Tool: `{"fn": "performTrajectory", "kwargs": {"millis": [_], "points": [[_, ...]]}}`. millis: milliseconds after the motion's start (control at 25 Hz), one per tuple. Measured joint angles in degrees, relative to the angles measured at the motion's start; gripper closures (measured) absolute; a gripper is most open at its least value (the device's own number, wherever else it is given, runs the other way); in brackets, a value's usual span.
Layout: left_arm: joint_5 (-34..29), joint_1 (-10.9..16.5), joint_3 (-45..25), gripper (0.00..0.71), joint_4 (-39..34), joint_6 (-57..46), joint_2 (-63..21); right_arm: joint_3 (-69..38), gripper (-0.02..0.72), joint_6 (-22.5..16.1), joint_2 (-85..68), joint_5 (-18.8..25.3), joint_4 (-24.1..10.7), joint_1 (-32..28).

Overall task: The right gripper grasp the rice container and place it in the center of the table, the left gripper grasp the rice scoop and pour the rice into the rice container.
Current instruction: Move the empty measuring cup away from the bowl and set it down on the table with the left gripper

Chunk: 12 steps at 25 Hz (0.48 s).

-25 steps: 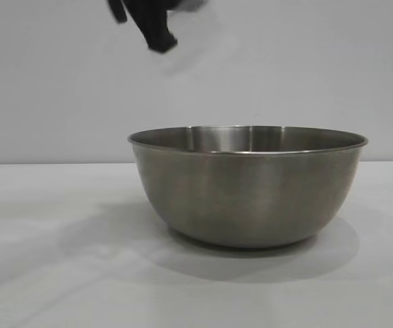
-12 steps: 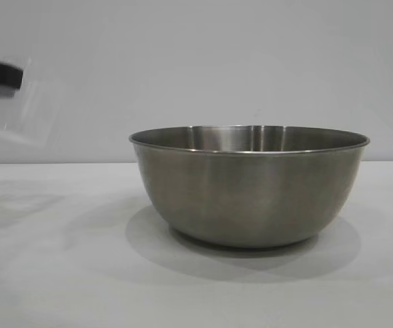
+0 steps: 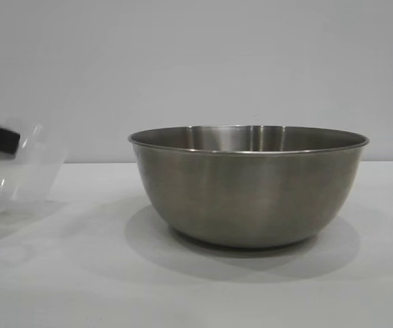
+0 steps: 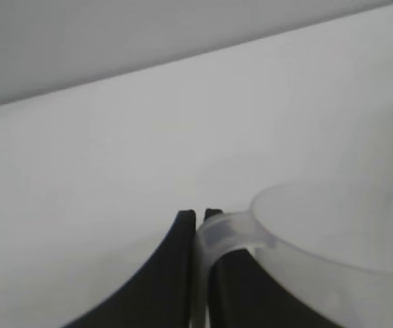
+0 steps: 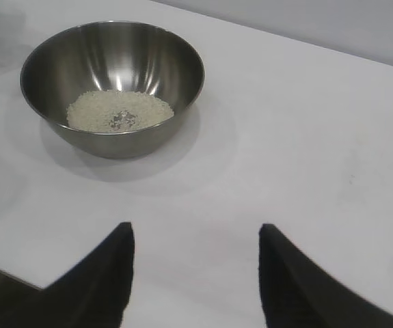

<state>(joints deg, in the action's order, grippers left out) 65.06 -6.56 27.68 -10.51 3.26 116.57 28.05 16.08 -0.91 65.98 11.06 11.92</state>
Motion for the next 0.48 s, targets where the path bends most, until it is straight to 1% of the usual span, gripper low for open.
{"fn": "performTrajectory", "kwargs": {"millis": [200,240,280,320,440,480], "points": [[0.00,0.00,0.00,0.710,0.21,-0.32,1.56,0.00,0.320,0.00,0.00,0.00,0.00,0.00],[0.00,0.00,0.00,0.678,0.21,-0.32,1.56,0.00,0.320,0.00,0.00,0.00,0.00,0.00],[0.00,0.00,-0.14,0.662,0.21,-0.32,1.56,0.00,0.320,0.00,0.00,0.00,0.00,0.00],[0.00,0.00,-0.32,0.605,0.21,-0.32,1.56,0.00,0.320,0.00,0.00,0.00,0.00,0.00],[0.03,0.00,-1.67,0.499,0.32,-0.32,1.56,0.00,0.320,0.00,0.00,0.00,0.00,0.00],[0.03,0.00,-2.16,0.506,0.32,-0.32,1.56,0.00,0.320,0.00,0.00,0.00,0.00,0.00]]}}
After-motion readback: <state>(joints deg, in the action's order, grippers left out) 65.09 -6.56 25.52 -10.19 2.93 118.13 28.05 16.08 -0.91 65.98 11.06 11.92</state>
